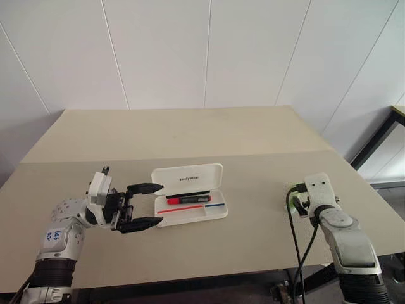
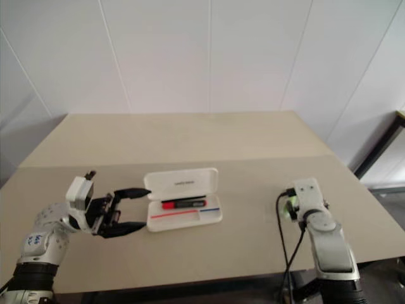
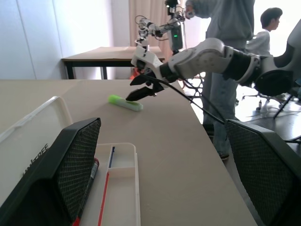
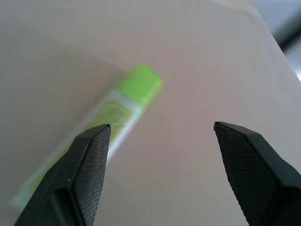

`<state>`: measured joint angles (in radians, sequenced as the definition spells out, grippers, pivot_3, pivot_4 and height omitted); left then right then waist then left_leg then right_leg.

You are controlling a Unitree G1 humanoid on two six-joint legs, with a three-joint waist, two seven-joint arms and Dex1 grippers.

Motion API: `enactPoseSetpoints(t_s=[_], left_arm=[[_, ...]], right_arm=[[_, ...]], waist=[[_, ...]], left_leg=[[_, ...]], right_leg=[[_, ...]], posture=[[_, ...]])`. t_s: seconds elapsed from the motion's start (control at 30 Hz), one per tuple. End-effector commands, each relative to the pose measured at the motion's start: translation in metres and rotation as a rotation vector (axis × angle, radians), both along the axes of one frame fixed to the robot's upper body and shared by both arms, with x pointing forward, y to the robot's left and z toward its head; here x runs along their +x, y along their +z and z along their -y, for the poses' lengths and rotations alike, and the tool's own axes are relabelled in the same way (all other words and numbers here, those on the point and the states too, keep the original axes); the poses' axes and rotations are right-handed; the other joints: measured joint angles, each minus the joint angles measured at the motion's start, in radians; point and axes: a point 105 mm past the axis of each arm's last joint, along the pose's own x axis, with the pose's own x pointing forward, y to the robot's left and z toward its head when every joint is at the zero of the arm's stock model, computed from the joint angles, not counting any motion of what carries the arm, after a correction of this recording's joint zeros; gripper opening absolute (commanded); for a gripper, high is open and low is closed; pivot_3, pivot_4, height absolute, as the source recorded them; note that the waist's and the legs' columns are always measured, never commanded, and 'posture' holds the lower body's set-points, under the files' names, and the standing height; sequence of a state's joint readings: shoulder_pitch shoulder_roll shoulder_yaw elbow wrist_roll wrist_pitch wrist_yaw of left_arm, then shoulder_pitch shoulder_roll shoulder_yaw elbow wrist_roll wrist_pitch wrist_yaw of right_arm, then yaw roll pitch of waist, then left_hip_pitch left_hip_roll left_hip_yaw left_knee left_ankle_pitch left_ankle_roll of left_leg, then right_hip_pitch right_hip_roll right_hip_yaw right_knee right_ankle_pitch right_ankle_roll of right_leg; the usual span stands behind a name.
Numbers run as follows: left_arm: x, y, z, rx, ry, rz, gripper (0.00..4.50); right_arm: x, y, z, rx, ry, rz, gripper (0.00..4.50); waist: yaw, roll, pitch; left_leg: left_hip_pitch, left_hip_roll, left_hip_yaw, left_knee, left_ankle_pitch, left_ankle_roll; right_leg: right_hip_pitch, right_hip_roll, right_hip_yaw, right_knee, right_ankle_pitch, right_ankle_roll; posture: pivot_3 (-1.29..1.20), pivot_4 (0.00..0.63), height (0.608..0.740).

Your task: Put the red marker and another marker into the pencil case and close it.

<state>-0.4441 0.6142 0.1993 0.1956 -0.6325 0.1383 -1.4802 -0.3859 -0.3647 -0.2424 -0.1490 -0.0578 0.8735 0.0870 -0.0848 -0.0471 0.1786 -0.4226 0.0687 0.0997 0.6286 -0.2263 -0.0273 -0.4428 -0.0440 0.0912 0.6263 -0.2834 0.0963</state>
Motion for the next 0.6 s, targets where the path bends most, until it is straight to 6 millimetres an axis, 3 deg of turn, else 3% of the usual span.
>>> enactPoseSetpoints(t_s=[0.03, 0.3, 0.6], left_arm=[[0.002, 0.005, -0.005, 0.013, 0.020, 0.031, 4.50], [0.004, 0.005, -0.009, 0.010, 0.039, 0.034, 4.50], [0.001, 0.007, -0.011, 0.010, 0.060, 0.048, 4.50]], right_arm=[[0.002, 0.003, 0.004, 0.033, -0.056, 0.035, 4.48], [0.015, -0.013, -0.004, 0.118, -0.078, 0.004, 4.48], [0.022, -0.008, -0.012, 0.201, -0.045, 0.026, 4.48]], waist=[[-0.001, 0.000, 0.000], [-0.004, -0.001, -0.001], [-0.002, -0.002, -0.001]], left_leg=[[0.000, 0.000, 0.000, 0.000, 0.000, 0.000], [0.001, 0.000, 0.000, 0.001, 0.000, 0.000], [0.001, 0.000, -0.001, -0.001, 0.000, 0.000]], right_leg=[[0.000, 0.000, 0.000, 0.000, 0.000, 0.000], [0.001, 0.000, 0.000, 0.000, 0.000, 0.000], [0.002, 0.000, -0.001, -0.001, 0.000, 0.000]], posture=[[0.00, 0.150, 0.740], [0.00, 0.150, 0.740], [0.00, 0.150, 0.740]])
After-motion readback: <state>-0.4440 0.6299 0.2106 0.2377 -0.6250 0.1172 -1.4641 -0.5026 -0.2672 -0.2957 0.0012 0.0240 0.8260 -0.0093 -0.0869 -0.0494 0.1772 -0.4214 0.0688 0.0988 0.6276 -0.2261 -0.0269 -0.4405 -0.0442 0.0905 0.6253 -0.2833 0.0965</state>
